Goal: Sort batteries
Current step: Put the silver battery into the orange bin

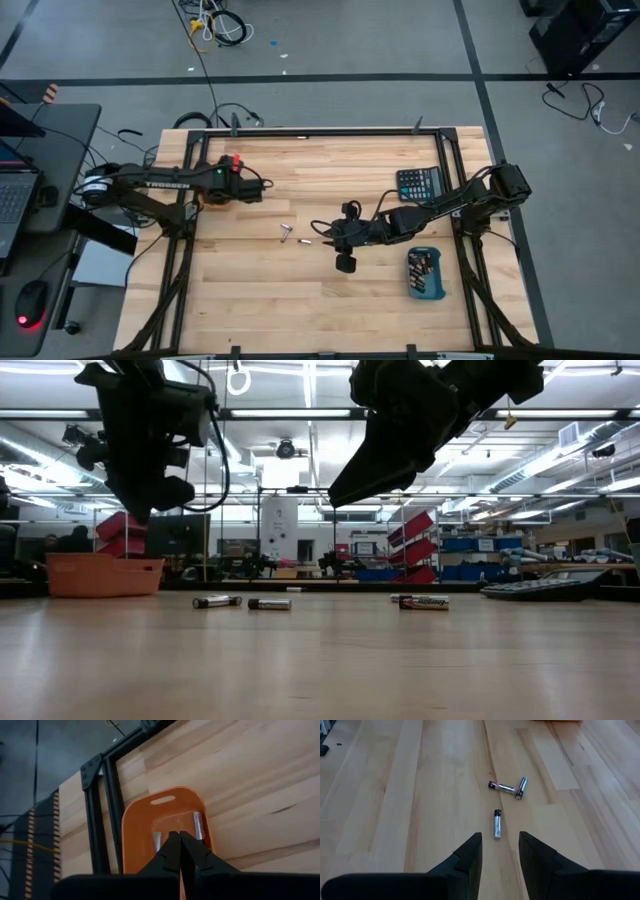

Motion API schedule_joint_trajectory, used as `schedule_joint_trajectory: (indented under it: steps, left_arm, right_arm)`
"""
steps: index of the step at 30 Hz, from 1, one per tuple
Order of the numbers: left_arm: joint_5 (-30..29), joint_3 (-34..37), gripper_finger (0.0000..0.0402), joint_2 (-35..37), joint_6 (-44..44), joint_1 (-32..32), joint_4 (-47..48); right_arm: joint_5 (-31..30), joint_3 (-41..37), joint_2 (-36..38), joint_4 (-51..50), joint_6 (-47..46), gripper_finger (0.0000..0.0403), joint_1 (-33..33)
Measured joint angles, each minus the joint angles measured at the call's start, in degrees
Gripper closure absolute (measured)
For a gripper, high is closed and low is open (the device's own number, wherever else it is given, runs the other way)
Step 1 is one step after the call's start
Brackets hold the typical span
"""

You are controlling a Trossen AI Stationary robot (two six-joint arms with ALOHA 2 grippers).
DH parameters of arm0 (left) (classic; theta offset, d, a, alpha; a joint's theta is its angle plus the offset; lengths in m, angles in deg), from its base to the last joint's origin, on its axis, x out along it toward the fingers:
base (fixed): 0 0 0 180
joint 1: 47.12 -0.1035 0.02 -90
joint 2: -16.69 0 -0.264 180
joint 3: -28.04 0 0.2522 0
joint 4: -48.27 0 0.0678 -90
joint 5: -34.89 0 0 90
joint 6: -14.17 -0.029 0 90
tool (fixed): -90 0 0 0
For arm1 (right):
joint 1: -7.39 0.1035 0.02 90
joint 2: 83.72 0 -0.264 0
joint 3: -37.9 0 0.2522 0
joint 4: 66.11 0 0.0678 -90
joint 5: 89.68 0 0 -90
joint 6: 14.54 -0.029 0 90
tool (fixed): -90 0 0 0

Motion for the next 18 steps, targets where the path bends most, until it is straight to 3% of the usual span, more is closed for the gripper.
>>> schedule_joint_trajectory:
  steps: [5, 8, 14, 18]
  left_arm:
    - [0.77, -0.11, 0.0401, 0.38, -4.56, 3.73, -7.57]
    - [5.27, -0.15, 0.0401, 0.45, -14.89, 7.61, -17.58]
    - [20.52, 1.58, 0.0401, 0.22, -36.13, 16.58, -38.82]
    - [20.38, 4.45, 0.0401, 0.22, -45.7, 20.64, -46.53]
  right_arm:
    - [0.0, 0.0, 0.0, -0.73, -0.05, 0.0288, 0.0]
    - [0.0, -0.02, 0.0, -2.14, 0.02, 0.0288, 0.0]
    - [0.0, -0.02, 0.04, -2.16, 0.04, 0.0288, 0.0]
    - [0.0, -0.02, 0.07, -2.14, -0.03, 0.0288, 0.01]
